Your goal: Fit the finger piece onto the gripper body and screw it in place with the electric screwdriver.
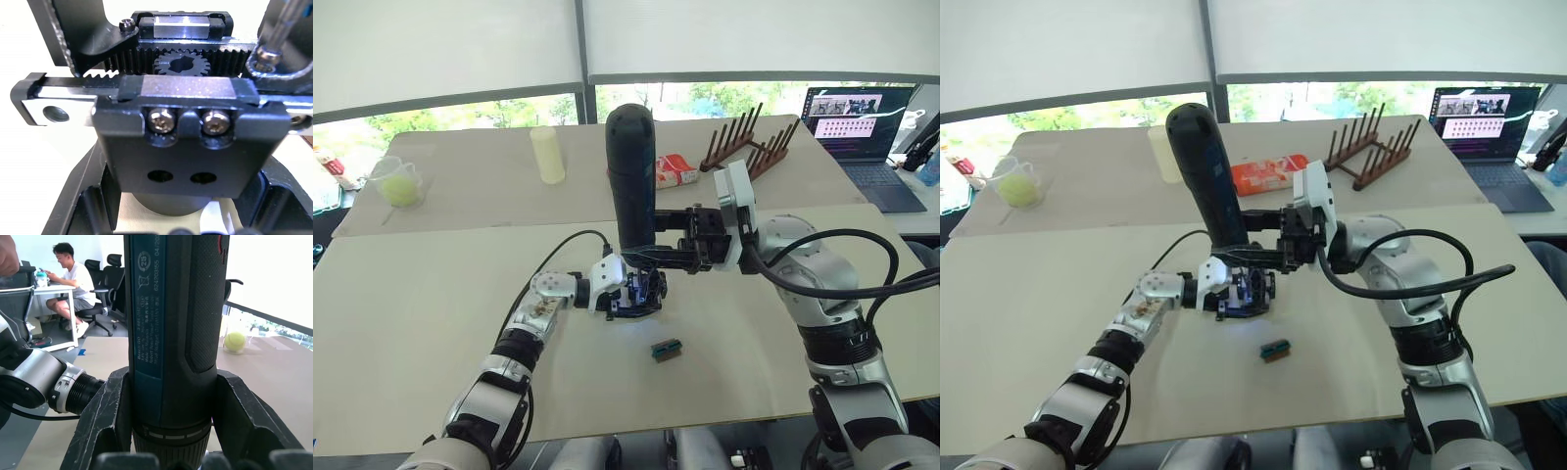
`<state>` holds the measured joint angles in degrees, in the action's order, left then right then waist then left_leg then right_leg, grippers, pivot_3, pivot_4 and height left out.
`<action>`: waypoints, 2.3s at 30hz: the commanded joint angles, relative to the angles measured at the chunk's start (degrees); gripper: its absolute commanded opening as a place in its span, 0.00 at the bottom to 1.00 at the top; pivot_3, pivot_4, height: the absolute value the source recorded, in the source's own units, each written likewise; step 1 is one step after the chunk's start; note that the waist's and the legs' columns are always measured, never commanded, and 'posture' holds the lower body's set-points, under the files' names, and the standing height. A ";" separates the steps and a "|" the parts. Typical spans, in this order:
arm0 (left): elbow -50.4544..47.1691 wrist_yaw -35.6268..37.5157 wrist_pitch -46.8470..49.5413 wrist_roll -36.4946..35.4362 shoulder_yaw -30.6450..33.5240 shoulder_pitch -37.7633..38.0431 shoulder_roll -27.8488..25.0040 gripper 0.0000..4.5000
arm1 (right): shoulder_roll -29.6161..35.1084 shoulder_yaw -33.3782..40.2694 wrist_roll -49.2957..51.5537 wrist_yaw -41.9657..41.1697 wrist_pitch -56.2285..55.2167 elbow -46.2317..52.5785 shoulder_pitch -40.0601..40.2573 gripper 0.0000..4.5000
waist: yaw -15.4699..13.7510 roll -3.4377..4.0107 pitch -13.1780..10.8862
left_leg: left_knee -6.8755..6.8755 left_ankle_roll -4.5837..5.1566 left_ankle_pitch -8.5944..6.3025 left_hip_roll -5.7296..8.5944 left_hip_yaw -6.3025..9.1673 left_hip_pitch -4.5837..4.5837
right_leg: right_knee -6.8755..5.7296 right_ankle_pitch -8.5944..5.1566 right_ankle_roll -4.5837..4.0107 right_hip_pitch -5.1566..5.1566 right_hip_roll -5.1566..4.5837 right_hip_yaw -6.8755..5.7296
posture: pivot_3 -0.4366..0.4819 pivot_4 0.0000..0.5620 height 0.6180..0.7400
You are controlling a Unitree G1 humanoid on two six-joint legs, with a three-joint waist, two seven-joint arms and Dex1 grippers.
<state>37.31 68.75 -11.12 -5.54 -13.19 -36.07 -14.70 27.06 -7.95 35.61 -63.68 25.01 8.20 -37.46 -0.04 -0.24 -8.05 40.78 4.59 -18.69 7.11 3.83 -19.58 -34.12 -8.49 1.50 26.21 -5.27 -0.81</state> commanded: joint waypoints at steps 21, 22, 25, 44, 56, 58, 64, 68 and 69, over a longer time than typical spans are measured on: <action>-2.70 -0.63 0.80 -1.18 1.50 -0.91 -0.96 0.53 | 1.31 1.99 -1.49 4.25 1.57 -0.09 1.52 0.42 | -0.15 -0.13 0.18 | -0.01 0.00 0.00 0.00 0.00 0.01 | -0.01 0.00 0.00 0.00 0.00 0.03 | 0.48 0.27 1.00; -2.68 -0.53 0.88 -1.17 1.42 -0.87 -1.02 0.53 | 0.80 3.15 -0.24 5.16 1.83 1.46 0.76 0.42 | -0.17 -0.13 0.18 | -0.01 0.00 0.00 0.00 -0.01 -0.02 | 0.00 0.00 0.00 0.03 -0.01 0.03 | 0.48 0.27 1.00; -2.35 -0.25 0.89 -1.02 1.13 -0.71 -1.12 0.53 | -0.64 7.30 5.82 8.46 4.59 5.52 -3.12 0.42 | -0.19 -0.13 0.17 | 0.00 0.00 0.00 -0.01 0.00 -0.15 | 0.00 0.00 0.00 0.14 -0.03 0.03 | 0.48 0.27 1.00; -9.07 6.51 6.44 -4.26 2.19 0.71 -8.47 1.00 | 4.30 13.20 25.96 8.62 19.53 15.42 -7.39 0.42 | 0.42 -0.12 0.13 | 0.02 -0.03 0.02 0.01 -0.01 -0.83 | -0.08 0.01 -0.02 0.84 -0.09 0.04 | 0.48 0.27 1.00; -38.12 17.49 12.63 -9.46 -2.76 14.81 -19.66 1.00 | 6.30 7.88 18.24 4.82 11.39 28.26 12.54 0.42 | -0.06 -0.11 0.04 | -0.01 0.03 -0.01 0.08 -0.02 -0.82 | 0.02 0.01 -0.01 0.79 -0.01 0.02 | 0.48 0.27 1.00; -38.74 16.75 11.48 -8.59 -3.93 15.74 -19.04 1.00 | 5.61 6.92 14.82 4.50 8.23 28.57 16.28 0.42 | -0.30 -0.12 0.04 | 0.05 0.02 -0.01 0.07 -0.04 -0.73 | 0.02 0.01 -0.01 0.64 0.01 0.03 | 0.48 0.27 1.00; -37.74 13.89 8.88 -6.97 -5.46 16.08 -17.03 1.00 | 5.19 7.60 8.79 4.79 2.27 27.48 21.61 0.42 | -0.68 -0.12 0.04 | 0.03 0.02 -0.01 0.06 -0.04 -0.64 | -0.01 0.00 -0.01 0.59 0.06 0.02 | 0.48 0.27 1.00; -36.61 12.24 8.64 -6.71 -5.64 15.84 -16.07 1.00 | 4.97 7.90 6.37 5.48 -0.61 27.67 24.42 0.42 | -0.65 -0.12 0.04 | 0.02 0.02 -0.01 0.06 -0.04 -0.65 | 0.01 0.00 -0.01 0.63 0.08 0.00 | 0.48 0.27 1.00; -36.37 11.92 8.86 -6.72 -5.61 15.90 -15.95 1.00 | 4.69 8.09 5.69 6.14 -1.36 27.76 25.16 0.42 | -0.66 -0.12 0.04 | 0.01 0.01 -0.01 0.06 -0.04 -0.65 | 0.01 0.00 -0.01 0.63 0.08 0.00 | 0.48 0.27 1.00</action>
<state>0.99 81.44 -1.47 -12.07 -18.97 -19.77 -30.93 32.36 -1.49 41.45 -58.34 26.64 34.07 -12.45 -0.69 -0.36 -8.01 40.79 4.59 -18.70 7.15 3.80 -20.21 -34.11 -8.49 1.49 26.80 -5.19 -0.81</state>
